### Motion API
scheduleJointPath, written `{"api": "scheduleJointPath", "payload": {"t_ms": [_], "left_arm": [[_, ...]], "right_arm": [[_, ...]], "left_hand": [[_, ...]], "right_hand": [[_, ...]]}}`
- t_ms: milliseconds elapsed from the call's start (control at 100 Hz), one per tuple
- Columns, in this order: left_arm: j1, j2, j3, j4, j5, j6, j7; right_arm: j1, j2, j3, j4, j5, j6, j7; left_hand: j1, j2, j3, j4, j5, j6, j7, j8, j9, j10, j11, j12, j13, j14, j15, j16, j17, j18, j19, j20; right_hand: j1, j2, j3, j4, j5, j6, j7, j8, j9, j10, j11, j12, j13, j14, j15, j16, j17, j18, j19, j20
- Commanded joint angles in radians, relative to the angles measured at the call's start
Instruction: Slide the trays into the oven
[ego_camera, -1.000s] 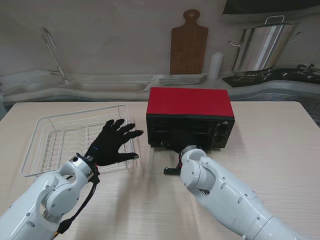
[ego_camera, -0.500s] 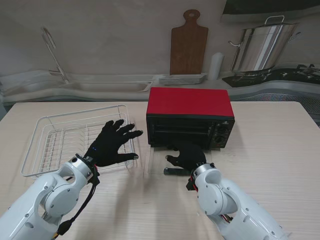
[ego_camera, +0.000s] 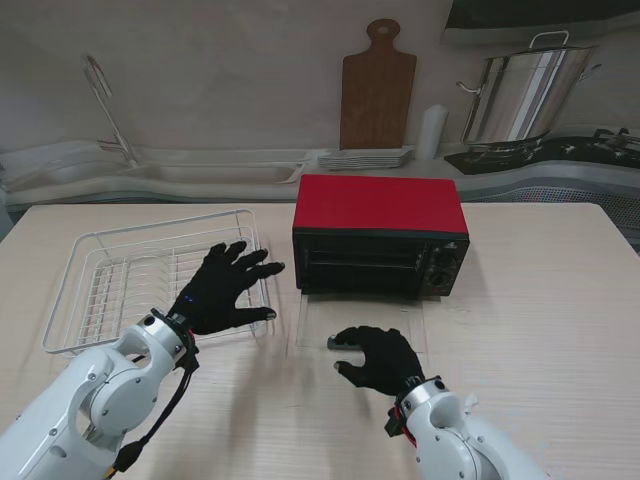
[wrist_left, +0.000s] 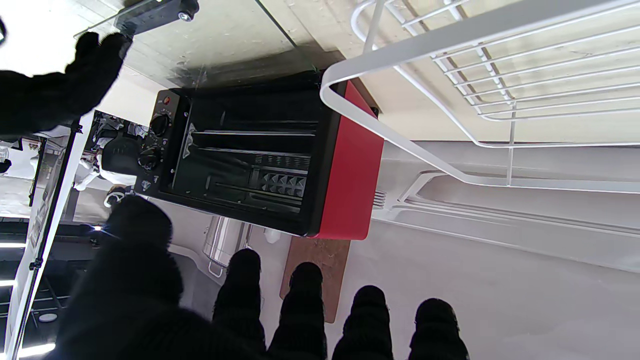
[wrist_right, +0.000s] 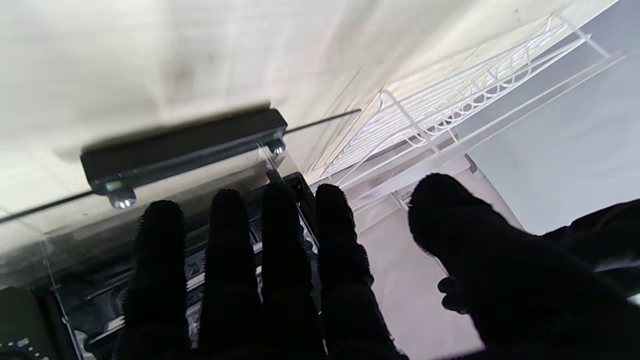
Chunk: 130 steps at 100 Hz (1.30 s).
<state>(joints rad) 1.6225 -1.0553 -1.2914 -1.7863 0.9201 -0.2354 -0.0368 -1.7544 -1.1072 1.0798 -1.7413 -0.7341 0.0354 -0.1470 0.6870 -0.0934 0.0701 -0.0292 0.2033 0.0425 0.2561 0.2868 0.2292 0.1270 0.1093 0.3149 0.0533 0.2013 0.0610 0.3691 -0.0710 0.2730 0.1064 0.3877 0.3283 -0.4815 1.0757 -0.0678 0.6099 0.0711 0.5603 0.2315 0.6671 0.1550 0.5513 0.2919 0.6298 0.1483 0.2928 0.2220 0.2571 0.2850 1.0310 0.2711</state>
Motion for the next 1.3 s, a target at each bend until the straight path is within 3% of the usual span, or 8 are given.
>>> {"api": "scheduleJointPath", "payload": {"t_ms": [0, 320, 600, 840, 1120, 1290], "left_arm": [[0.012, -0.003, -0.002, -0.016, 0.002, 0.006, -0.023], [0.008, -0.001, 0.009, -0.015, 0.005, 0.008, -0.033], [0.002, -0.003, 0.015, -0.011, 0.001, 0.001, -0.022], [0.004, -0.003, 0.014, -0.012, 0.003, -0.004, -0.017], [0.011, -0.003, 0.012, -0.016, 0.009, -0.004, -0.011], [0.014, -0.003, 0.011, -0.020, 0.012, -0.001, -0.013]], "right_arm": [[-0.033, 0.002, -0.005, 0.002, -0.012, -0.012, 0.008], [-0.070, 0.011, -0.019, 0.036, -0.069, -0.040, -0.015], [-0.029, 0.020, -0.061, 0.077, -0.101, -0.004, 0.013], [-0.004, 0.020, -0.083, 0.097, -0.091, 0.029, 0.025], [-0.029, 0.015, -0.060, 0.078, -0.108, 0.015, -0.019], [-0.057, 0.011, -0.029, 0.049, -0.116, -0.001, -0.047]], "left_hand": [[0.007, 0.044, -0.027, 0.040, -0.014, 0.014, -0.010, 0.011, -0.039, -0.010, -0.009, -0.008, -0.029, -0.024, -0.014, -0.010, -0.010, -0.021, -0.047, -0.013], [0.006, 0.045, -0.028, 0.040, -0.015, 0.014, -0.010, 0.011, -0.039, -0.010, -0.010, -0.008, -0.029, -0.024, -0.014, -0.011, -0.009, -0.021, -0.048, -0.012], [0.007, 0.045, -0.027, 0.040, -0.014, 0.014, -0.010, 0.011, -0.039, -0.009, -0.009, -0.008, -0.029, -0.024, -0.014, -0.010, -0.009, -0.021, -0.048, -0.013], [0.006, 0.045, -0.028, 0.040, -0.013, 0.013, -0.010, 0.011, -0.038, -0.009, -0.010, -0.008, -0.029, -0.024, -0.014, -0.010, -0.009, -0.021, -0.048, -0.013], [0.007, 0.045, -0.028, 0.040, -0.014, 0.014, -0.010, 0.011, -0.038, -0.009, -0.010, -0.008, -0.029, -0.025, -0.014, -0.011, -0.009, -0.021, -0.048, -0.013], [0.008, 0.044, -0.028, 0.040, -0.013, 0.015, -0.010, 0.011, -0.038, -0.009, -0.010, -0.008, -0.029, -0.023, -0.014, -0.011, -0.009, -0.021, -0.048, -0.013]], "right_hand": [[-0.030, 0.016, -0.023, 0.051, -0.026, -0.015, -0.010, 0.014, -0.029, -0.017, -0.012, 0.011, -0.026, -0.008, 0.007, 0.006, -0.003, -0.018, -0.003, 0.019], [-0.031, 0.020, -0.023, 0.050, -0.039, -0.013, -0.015, 0.013, -0.055, -0.022, -0.023, 0.008, -0.060, -0.029, -0.012, -0.001, -0.023, -0.038, -0.017, 0.013], [-0.031, 0.073, -0.082, 0.056, -0.194, 0.014, -0.081, -0.049, -0.247, -0.049, -0.110, -0.029, -0.250, -0.132, -0.183, -0.091, -0.195, -0.218, -0.213, -0.083], [-0.035, 0.108, -0.126, 0.055, -0.274, 0.027, -0.096, -0.089, -0.353, -0.055, -0.164, -0.060, -0.331, -0.164, -0.271, -0.144, -0.262, -0.295, -0.290, -0.134], [-0.038, 0.133, -0.149, 0.057, -0.329, 0.024, -0.110, -0.106, -0.408, -0.075, -0.188, -0.071, -0.377, -0.203, -0.318, -0.181, -0.297, -0.336, -0.320, -0.154], [-0.038, 0.137, -0.158, 0.058, -0.333, 0.024, -0.104, -0.109, -0.410, -0.076, -0.178, -0.068, -0.375, -0.202, -0.312, -0.186, -0.298, -0.336, -0.320, -0.159]]}}
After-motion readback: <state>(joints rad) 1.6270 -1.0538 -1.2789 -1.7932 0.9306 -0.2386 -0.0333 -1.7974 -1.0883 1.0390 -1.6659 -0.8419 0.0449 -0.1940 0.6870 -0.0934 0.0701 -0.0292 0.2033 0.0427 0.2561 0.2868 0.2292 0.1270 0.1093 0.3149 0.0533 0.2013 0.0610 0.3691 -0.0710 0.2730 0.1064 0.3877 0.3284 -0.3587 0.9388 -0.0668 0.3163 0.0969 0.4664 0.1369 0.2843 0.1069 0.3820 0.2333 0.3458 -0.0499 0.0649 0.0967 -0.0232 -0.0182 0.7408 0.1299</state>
